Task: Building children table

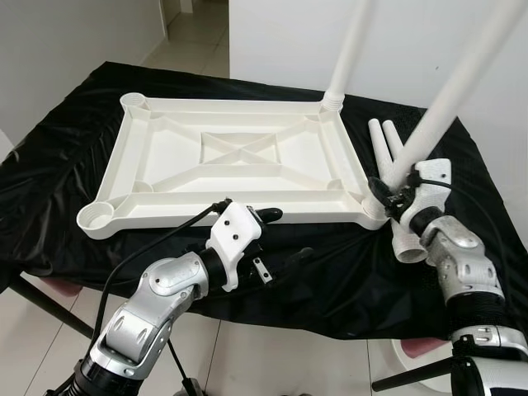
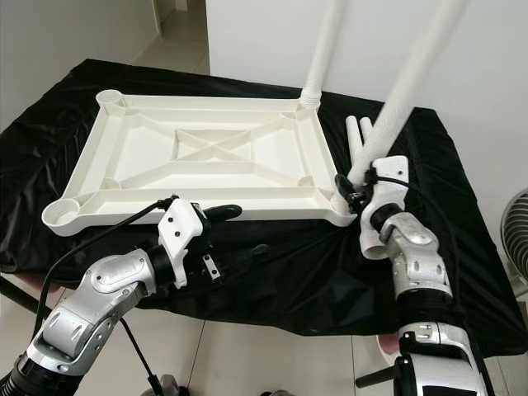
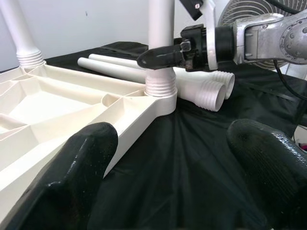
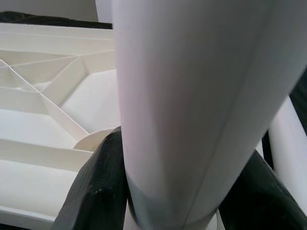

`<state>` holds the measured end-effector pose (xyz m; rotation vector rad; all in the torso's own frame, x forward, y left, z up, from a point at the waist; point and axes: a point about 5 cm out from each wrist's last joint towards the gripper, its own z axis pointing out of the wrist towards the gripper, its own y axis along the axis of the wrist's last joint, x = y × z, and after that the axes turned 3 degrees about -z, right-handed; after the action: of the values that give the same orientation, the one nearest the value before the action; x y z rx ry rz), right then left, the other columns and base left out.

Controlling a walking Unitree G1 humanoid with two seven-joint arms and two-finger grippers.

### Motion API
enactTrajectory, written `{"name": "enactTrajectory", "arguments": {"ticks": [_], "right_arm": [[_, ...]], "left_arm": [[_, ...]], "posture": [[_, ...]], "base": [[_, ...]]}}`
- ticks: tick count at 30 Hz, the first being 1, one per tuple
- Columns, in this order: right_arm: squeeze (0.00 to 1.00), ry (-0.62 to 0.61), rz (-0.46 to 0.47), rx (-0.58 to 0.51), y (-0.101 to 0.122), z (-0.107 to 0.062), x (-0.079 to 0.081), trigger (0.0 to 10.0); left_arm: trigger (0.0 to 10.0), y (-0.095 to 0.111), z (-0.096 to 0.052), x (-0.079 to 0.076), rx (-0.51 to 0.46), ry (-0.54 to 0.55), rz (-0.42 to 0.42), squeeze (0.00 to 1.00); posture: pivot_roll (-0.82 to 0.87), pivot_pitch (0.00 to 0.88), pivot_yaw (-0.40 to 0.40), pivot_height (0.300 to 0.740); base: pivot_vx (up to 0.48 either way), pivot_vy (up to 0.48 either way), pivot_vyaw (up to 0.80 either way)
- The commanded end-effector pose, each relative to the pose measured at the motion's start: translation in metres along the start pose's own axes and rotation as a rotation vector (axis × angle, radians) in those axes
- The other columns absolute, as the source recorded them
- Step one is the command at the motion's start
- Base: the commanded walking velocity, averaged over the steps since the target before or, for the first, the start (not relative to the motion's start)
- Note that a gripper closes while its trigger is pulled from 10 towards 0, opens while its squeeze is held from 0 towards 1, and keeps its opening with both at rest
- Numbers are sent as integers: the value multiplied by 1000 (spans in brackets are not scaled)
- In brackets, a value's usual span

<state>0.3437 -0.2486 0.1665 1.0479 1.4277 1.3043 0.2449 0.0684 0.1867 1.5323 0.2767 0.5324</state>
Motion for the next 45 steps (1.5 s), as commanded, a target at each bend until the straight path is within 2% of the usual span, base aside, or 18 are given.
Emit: {"name": "enactTrajectory", "arguments": {"ticks": [1,5,16,20,24,26,31,35,38,41,45], "right_arm": [[0,-25,72,167,-38,-10,-3,10000],[0,-37,119,174,-41,-12,-8,10000],[0,-49,97,175,-49,-10,3,10000],[0,-172,138,156,-52,-6,10,10000],[0,-252,175,153,-54,-4,16,10000],[0,-252,175,153,-54,-4,16,10000],[0,-397,220,124,-51,5,30,10000],[0,-440,233,115,-49,7,39,10000],[0,-538,254,110,-48,11,53,10000],[0,-649,265,93,-47,9,58,10000],[0,-671,278,103,-47,11,67,10000]], "left_arm": [[10000,1,0,0,8,-15,0,0],[10000,1,1,0,6,-14,1,0],[10000,1,1,1,3,-13,2,0],[10000,1,1,0,2,-13,1,0],[10000,1,1,0,2,-12,1,0],[10000,1,1,0,2,-12,1,0],[10000,1,1,-1,2,-16,1,0],[10000,1,1,-1,2,-16,1,0],[10000,1,1,-1,2,-18,-1,0],[10000,0,2,-2,2,-20,-1,0],[10000,0,2,-2,1,-23,-1,0]], "posture": [[140,128,-8,740],[138,129,-8,740],[138,128,-10,740],[139,127,-13,740],[139,125,-12,740],[139,125,-12,740],[143,119,-19,740],[145,116,-21,740],[145,111,-24,740],[145,109,-24,740],[142,108,-23,740]], "base": [[0,0,0],[0,0,0],[0,0,0],[0,0,0],[0,0,0],[0,0,0],[0,0,0],[0,0,0],[0,0,0],[0,0,0],[0,0,0]]}}
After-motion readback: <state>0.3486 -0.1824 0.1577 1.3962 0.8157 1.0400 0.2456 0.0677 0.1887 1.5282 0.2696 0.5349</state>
